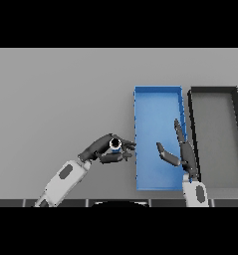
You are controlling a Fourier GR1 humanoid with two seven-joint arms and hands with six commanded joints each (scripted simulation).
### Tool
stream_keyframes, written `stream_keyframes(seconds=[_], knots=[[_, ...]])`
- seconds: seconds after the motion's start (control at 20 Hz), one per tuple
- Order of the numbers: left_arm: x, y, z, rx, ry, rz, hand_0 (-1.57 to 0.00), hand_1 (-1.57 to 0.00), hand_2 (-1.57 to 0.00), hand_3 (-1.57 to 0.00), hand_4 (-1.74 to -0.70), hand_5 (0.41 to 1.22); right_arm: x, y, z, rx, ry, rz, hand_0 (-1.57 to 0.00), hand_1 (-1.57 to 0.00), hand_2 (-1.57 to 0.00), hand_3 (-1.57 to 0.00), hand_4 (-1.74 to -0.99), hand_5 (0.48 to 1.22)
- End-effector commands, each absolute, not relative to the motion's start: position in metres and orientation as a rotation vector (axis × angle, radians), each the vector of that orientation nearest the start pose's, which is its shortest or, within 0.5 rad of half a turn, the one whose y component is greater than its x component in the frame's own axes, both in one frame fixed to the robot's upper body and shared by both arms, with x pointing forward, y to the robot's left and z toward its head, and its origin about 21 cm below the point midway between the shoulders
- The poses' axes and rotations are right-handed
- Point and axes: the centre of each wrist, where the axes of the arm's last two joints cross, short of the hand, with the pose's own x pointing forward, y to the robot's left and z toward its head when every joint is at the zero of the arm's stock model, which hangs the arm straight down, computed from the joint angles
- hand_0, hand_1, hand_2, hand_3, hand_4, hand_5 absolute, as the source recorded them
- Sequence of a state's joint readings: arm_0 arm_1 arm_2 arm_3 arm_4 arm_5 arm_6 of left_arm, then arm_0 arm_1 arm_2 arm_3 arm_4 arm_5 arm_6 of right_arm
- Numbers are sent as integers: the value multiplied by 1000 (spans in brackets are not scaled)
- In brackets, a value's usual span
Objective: Pick up the blue pipe and place it into the blue bin.
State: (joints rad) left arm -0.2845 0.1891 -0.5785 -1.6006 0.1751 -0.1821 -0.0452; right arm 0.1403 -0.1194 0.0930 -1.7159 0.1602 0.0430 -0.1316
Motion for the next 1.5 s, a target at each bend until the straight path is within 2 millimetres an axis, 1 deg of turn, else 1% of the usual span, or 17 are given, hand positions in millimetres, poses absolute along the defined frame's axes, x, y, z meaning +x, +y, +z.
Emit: stream_keyframes(seconds=[0.0,0.1,0.15,0.3,0.35,0.4,0.5,0.55,0.65,0.7,0.8,0.9,0.95,1.15,1.25,1.35,1.45], knots=[[257,112,51,-635,-1664,-765,-1569,-1569,-1569,-1443,-1730,1219,212,-244,8,-125,-1697,297,1,1,1,1,-1178,629],[261,111,51,-623,-1658,-775,-1570,-1570,-1570,-1443,-1730,1220,209,-248,9,-129,-1700,298,1,1,1,1,-1192,628],[262,107,49,-618,-1658,-781,-1570,-1570,-1570,-1443,-1731,1220,207,-245,8,-125,-1706,303,1,1,1,1,-1209,623],[259,113,50,-628,-1666,-784,-1570,-1571,-1571,-1438,-1731,1220,206,-245,10,-90,-1719,286,1,1,1,1,-1191,619],[257,111,49,-631,-1665,-793,-1571,-1571,-1571,-1438,-1731,1221,208,-243,19,-51,-1762,288,1,1,1,1,-1195,610],[258,109,50,-633,-1660,-786,-1571,-1571,-1571,-1438,-1731,1221,210,-250,28,16,-1774,283,1,1,1,1,-1197,604],[260,113,49,-622,-1661,-792,-1571,-1571,-1571,-1440,-1731,1221,212,-250,48,141,-1785,331,1,1,1,1,-1203,573],[263,110,49,-609,-1659,-797,-1571,-1571,-1571,-1440,-1731,1221,214,-249,63,195,-1799,388,1,1,1,1,-1215,561],[258,109,51,-623,-1671,-794,-1571,-1571,-1571,-1440,-1731,1221,219,-248,84,260,-1787,493,1,1,1,1,-1250,532],[260,112,53,-617,-1671,-790,-1571,-1571,-1571,-1440,-1731,1221,218,-247,94,290,-1790,548,1,1,1,1,-1260,523],[262,109,50,-624,-1651,-796,-1571,-1571,-1571,-1439,-1731,1221,220,-234,117,347,-1795,666,1,1,1,1,-1286,520],[259,108,50,-623,-1655,-800,-1571,-1571,-1571,-1439,-1732,1221,222,-223,131,403,-1779,750,1,1,1,1,-1305,522],[261,110,50,-611,-1654,-797,-1571,-1571,-1571,-1438,-1732,1221,226,-220,142,410,-1775,795,1,1,1,1,-1301,520],[265,111,53,-603,-1665,-806,-1571,-1571,-1571,-1436,-1732,1221,240,-194,159,483,-1750,935,1,1,1,1,-1300,529],[265,108,49,-617,-1651,-807,-1571,-1571,-1571,-1437,-1732,1221,241,-179,166,509,-1761,1020,1,1,1,1,-1304,532],[265,111,48,-629,-1649,-812,-1571,-1571,-1571,-1441,-1731,1221,247,-171,170,528,-1740,1069,1,1,1,1,-1282,530],[266,109,48,-656,-1668,-804,-1571,-1571,-1571,-1469,-1730,1221,254,-156,175,555,-1723,1115,1,1,1,1,-1260,531]])
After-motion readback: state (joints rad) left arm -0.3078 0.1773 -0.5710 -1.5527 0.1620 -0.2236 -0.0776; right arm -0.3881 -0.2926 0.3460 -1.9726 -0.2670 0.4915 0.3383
